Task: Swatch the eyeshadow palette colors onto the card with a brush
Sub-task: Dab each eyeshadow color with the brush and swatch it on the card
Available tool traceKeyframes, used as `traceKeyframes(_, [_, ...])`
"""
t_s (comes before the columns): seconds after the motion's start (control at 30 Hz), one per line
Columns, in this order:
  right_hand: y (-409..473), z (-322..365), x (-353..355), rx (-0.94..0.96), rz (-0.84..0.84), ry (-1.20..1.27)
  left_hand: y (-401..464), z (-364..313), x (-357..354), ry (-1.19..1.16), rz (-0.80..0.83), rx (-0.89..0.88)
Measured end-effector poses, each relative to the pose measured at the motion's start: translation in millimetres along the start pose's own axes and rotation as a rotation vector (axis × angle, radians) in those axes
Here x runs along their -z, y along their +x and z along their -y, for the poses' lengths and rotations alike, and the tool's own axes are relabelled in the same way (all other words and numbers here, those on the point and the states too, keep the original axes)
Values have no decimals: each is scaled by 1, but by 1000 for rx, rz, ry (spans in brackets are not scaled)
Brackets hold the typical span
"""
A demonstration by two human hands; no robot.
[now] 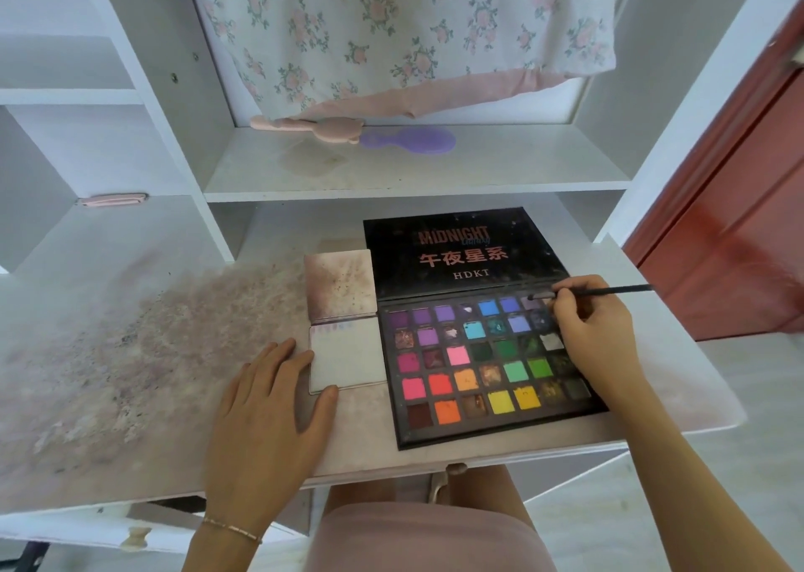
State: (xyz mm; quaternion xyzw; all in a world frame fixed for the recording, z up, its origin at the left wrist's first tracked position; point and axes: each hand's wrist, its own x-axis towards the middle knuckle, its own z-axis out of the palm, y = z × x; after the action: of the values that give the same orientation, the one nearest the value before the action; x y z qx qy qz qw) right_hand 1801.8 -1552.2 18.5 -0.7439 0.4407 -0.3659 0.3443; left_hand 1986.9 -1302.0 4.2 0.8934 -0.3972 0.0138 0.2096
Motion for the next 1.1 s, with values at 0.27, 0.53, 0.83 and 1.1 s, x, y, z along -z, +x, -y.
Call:
traceKeyframes(0.27, [1, 1, -1, -14, 5, -59, 1, 1, -1, 7, -11, -10])
traceKeyframes(0.53, [2, 1, 0, -13, -1, -43, 0, 1, -1, 10, -13, -12])
traceKeyframes(0.83, [-1, 4, -1, -2, -2, -20, 0, 3, -1, -1, 6, -5])
traceKeyframes(1.1, [-15, 33, -31, 101, 139, 135, -1, 2, -2, -9, 13, 9])
